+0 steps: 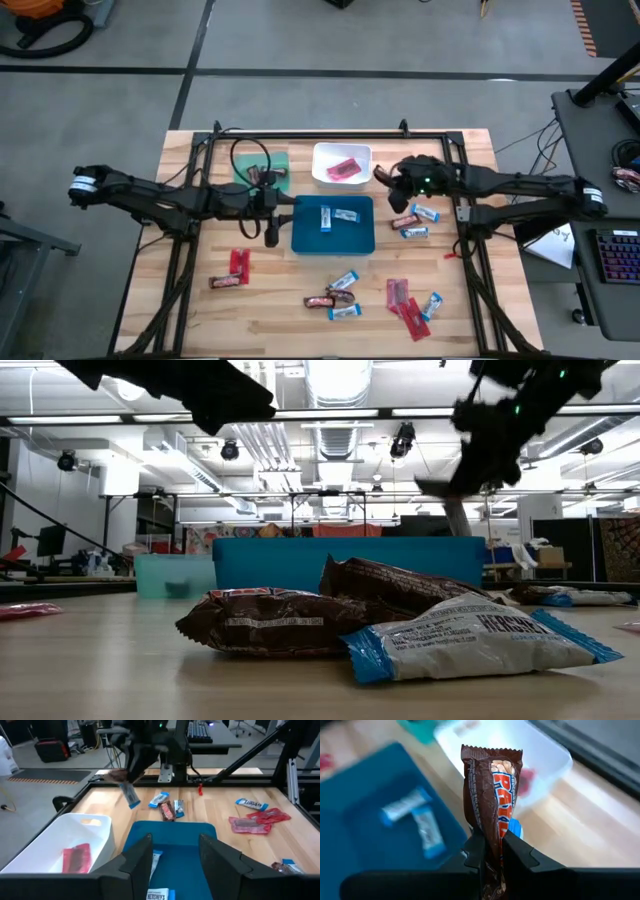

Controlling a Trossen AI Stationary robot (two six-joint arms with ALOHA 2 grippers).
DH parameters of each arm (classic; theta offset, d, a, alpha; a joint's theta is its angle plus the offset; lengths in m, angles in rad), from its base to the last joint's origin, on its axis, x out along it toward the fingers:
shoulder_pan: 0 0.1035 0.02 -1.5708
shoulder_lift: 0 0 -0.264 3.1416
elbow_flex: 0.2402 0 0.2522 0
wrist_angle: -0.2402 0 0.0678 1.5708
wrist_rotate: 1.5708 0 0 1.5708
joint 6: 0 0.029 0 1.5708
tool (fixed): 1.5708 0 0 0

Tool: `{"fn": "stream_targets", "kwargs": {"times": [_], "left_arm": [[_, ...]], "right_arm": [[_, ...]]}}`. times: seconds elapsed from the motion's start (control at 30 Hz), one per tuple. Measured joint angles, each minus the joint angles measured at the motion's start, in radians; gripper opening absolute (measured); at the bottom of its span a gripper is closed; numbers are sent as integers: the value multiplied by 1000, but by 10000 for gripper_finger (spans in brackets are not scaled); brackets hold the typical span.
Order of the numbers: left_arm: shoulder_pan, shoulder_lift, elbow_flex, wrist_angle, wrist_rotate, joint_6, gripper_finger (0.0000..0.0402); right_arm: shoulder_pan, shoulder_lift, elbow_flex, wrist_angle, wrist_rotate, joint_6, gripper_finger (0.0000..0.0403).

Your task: Sort candy

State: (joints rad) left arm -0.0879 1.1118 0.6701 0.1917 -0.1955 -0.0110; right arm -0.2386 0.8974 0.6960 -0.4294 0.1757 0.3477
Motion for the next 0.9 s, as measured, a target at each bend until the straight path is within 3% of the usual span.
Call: {"fn": "stream_targets", "kwargs": {"times": [0.27,0.47,0.67,0.9], "left_arm": [[0,0,-47,105,4,-3,166],[0,0,-50,110,4,-2,166],[0,0,-50,108,4,-2,166],[0,0,-50,108,4,-2,166]], "right_arm": [[89,-84,30,-1,3,12,38],[94,-74,13,-57,35,91,38],[95,28,-41,-247,147,254,38],[95,216,-139,-103,208,290,38]]}}
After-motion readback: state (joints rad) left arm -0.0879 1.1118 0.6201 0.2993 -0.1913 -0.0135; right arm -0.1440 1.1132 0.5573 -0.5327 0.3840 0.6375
